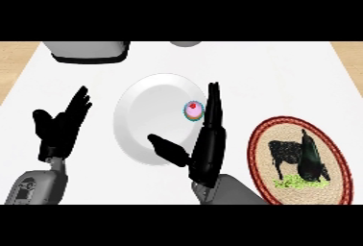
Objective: Pick the cupcake from the placemat and place it in the plate
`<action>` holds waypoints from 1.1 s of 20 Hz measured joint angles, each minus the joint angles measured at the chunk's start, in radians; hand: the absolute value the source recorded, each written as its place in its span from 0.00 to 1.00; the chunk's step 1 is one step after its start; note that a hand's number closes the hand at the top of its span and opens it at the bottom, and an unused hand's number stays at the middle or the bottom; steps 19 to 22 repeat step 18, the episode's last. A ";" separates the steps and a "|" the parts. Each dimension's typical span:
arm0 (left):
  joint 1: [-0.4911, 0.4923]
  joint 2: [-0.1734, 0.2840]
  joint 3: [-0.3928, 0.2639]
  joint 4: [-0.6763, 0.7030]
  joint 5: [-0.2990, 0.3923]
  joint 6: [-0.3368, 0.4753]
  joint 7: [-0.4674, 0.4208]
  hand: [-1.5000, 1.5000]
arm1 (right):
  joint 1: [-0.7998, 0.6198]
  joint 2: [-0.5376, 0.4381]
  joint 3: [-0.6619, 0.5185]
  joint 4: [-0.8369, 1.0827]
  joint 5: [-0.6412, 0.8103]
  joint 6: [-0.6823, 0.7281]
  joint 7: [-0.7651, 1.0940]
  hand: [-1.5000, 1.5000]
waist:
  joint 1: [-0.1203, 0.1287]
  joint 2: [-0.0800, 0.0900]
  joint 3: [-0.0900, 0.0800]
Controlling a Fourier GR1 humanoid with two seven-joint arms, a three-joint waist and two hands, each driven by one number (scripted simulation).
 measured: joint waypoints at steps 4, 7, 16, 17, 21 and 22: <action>0.012 -0.002 0.010 -0.027 0.001 -0.008 0.018 0.50 | 0.086 -0.005 0.005 -0.039 -0.006 -0.022 -0.065 0.00 | -0.004 0.000 0.000; 0.029 -0.003 0.019 -0.031 -0.004 -0.017 0.008 0.50 | 0.143 -0.015 -0.014 -0.071 -0.028 -0.022 -0.117 0.00 | -0.005 0.000 0.000; 0.006 -0.019 0.036 -0.018 -0.020 -0.026 0.018 0.50 | 0.302 -0.038 -0.060 -0.196 -0.022 0.045 -0.178 0.00 | -0.009 0.000 0.000; 0.012 -0.019 0.039 -0.022 -0.022 -0.027 0.014 0.50 | 0.322 -0.043 -0.065 -0.220 -0.019 0.060 -0.175 0.00 | -0.009 -0.001 0.000; 0.011 -0.026 0.036 -0.014 -0.028 -0.025 0.007 0.50 | 0.342 -0.064 -0.065 -0.243 -0.033 0.065 -0.184 0.00 | -0.009 -0.001 0.000; 0.011 -0.026 0.036 -0.014 -0.028 -0.025 0.007 0.50 | 0.342 -0.064 -0.065 -0.243 -0.033 0.065 -0.184 0.00 | -0.009 -0.001 0.000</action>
